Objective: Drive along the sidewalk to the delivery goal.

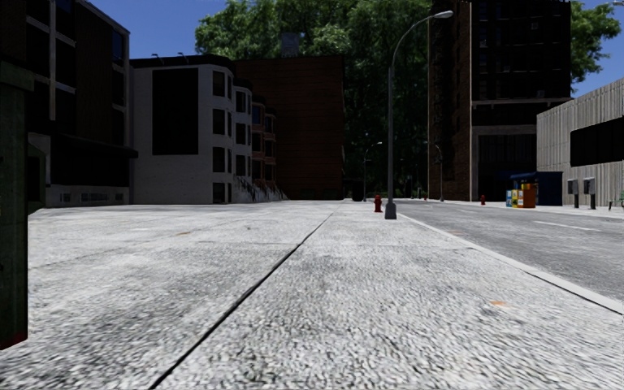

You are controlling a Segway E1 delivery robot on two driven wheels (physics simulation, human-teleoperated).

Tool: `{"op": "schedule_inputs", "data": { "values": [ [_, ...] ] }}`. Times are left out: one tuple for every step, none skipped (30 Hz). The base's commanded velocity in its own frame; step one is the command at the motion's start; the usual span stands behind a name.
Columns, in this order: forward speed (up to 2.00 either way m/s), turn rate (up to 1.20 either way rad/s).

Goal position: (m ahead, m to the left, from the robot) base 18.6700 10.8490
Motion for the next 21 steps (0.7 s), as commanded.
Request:
{"op": "schedule_inputs", "data": {
  "values": [
    [2.0,0.41],
    [2.0,0.41],
    [2.0,0.41],
    [2.0,0.41],
    [2.0,0.41],
    [2.0,0.41],
    [2.0,0.41],
    [2.0,0.41],
    [2.0,0.41],
    [2.0,0.41],
    [2.0,0.41],
    [2.0,0.41],
    [2.0,0.41],
    [2.0,0.42],
    [2.0,0.43],
    [2.0,0.44],
    [2.0,0.44],
    [2.0,0.44],
    [2.0,0.44],
    [2.0,0.45],
    [2.0,0.46]
  ]
}}
